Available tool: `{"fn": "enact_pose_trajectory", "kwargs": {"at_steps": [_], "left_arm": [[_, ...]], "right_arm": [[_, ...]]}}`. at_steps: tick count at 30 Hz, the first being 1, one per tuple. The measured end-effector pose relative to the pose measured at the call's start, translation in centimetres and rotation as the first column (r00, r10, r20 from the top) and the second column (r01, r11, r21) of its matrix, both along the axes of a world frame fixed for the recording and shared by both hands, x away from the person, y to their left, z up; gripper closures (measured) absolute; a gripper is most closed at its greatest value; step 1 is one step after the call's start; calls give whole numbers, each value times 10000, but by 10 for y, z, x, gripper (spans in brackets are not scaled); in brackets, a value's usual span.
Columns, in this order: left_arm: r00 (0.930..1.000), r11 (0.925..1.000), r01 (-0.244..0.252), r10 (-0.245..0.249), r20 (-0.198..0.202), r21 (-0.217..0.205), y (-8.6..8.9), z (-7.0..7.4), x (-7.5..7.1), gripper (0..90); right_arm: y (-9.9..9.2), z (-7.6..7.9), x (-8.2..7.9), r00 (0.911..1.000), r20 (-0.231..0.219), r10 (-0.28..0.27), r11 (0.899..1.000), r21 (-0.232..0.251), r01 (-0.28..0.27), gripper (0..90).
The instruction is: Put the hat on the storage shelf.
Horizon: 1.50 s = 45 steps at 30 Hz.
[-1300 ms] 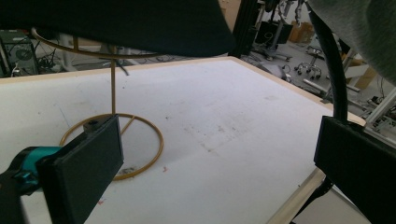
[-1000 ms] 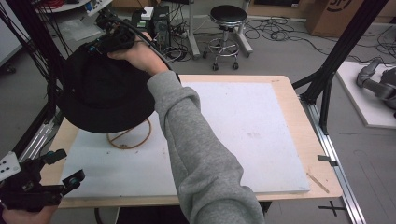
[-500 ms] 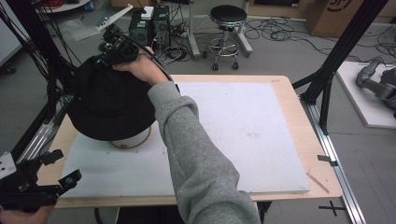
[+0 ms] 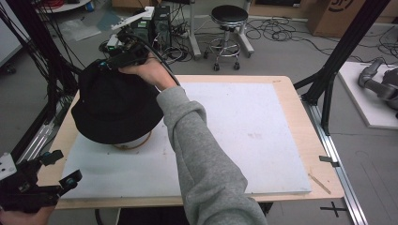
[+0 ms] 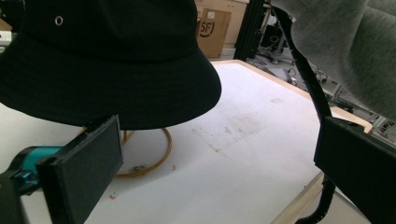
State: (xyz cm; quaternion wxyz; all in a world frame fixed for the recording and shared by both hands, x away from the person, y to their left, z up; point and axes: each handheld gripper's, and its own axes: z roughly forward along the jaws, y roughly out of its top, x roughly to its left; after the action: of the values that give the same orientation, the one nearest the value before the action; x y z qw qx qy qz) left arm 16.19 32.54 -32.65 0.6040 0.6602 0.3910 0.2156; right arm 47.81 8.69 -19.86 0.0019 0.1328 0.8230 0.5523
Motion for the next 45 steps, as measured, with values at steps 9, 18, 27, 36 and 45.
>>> {"fn": "enact_pose_trajectory", "kwargs": {"at_steps": [9, 18, 27, 36, 45], "left_arm": [[10000, 10000, 33, -33, 83, 12, 1, 4, 6, 17], [9999, 9998, 79, -77, 73, -179, 1, 5, 20, 17], [9998, 9995, 207, -206, 45, -218, -2, 5, 31, 17], [9994, 9993, 336, -337, -24, -187, -8, 4, 38, 17], [9995, 9994, 308, -308, 25, -174, -9, 4, 42, 17]], "right_arm": [[-29, 16, -16, 9956, 446, -827, 9965, 149, 821, 101], [-79, 2, -29, 9869, 617, -1489, 9888, 150, 1483, 101], [-144, -7, -46, 9761, 735, -2046, 9784, 437, 2019, 101], [-199, -13, -77, 9543, 1165, -2751, 9614, 396, 2723, 101], [-261, -31, -93, 9294, 985, -3558, 9332, 919, 3475, 101]]}}
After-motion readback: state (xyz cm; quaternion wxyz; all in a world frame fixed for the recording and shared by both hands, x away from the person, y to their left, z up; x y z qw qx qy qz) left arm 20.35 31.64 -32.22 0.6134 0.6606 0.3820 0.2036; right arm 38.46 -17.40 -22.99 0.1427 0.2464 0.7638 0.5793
